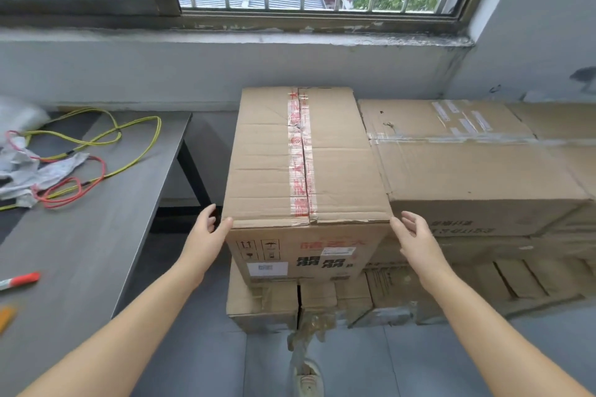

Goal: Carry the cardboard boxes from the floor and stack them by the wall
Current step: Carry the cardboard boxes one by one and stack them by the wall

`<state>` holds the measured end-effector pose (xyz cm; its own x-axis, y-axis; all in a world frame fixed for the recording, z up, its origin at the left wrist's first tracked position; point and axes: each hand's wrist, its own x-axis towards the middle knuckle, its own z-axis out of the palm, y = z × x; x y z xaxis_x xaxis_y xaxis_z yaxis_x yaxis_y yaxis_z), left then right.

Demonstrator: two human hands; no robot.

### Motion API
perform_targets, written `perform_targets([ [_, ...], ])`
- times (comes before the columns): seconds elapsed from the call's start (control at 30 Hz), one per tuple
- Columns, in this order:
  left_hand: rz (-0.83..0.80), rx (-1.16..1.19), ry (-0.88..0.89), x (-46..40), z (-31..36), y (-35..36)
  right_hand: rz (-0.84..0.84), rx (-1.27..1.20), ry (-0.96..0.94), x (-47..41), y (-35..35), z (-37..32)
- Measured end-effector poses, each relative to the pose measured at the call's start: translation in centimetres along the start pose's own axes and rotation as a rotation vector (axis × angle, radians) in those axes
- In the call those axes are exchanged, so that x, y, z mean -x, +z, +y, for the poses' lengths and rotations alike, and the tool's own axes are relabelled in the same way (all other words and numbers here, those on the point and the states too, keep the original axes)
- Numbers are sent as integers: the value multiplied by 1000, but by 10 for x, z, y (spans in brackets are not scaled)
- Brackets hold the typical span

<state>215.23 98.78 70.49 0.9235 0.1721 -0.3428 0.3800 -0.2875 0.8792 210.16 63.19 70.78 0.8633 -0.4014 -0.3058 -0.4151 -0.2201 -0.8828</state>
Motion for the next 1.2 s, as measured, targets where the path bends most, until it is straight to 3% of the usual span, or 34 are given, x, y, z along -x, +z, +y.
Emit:
perform_targets([
  [0.17, -128, 40, 342, 60, 20, -38, -13, -66, -256, 98, -29, -10],
  [0.33, -313, 187, 469, 135, 10, -65, 116, -217, -307, 207, -29, 19],
  [0.53, -460, 127, 355, 194, -39, -59, 407, -452, -141, 342, -20, 86],
  [0.87, -997, -96, 370, 303, -56, 25, 1022, -623, 145, 538, -5, 185],
  [1.2, -1540, -242, 427, 562, -145, 116, 1612, -799, 325, 802, -6, 269],
])
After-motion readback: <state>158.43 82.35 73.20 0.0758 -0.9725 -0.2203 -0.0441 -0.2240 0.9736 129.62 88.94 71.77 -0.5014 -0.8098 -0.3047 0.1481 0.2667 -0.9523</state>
